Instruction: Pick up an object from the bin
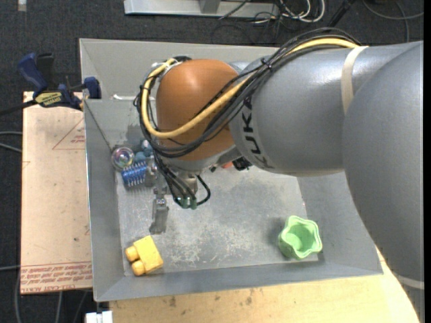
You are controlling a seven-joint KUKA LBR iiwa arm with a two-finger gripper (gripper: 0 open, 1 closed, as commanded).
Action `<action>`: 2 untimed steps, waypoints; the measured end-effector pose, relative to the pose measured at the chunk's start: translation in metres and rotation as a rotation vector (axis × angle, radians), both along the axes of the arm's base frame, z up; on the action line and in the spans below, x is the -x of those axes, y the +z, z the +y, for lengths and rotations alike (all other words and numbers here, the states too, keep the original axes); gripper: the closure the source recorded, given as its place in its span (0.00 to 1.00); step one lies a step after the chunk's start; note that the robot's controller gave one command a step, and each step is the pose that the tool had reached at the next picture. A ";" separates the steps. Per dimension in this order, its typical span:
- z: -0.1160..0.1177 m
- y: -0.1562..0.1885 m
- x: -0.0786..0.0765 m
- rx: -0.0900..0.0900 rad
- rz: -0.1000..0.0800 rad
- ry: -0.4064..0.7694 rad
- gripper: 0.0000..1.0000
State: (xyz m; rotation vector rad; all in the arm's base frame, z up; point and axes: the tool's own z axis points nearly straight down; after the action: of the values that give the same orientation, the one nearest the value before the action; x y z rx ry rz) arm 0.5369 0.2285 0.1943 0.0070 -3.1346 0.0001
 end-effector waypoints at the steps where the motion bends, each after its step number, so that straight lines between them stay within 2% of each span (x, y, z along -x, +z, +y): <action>1: 0.002 -0.127 0.047 -0.002 -0.002 0.016 0.00; 2: 0.002 -0.120 0.040 -0.008 -0.023 0.011 1.00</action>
Offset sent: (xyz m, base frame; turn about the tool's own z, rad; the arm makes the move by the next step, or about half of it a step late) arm -0.0455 0.0005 -0.1243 -0.0138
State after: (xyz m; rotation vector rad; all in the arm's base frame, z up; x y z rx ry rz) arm 0.4967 0.2306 0.0741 0.0249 -3.1579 -0.0129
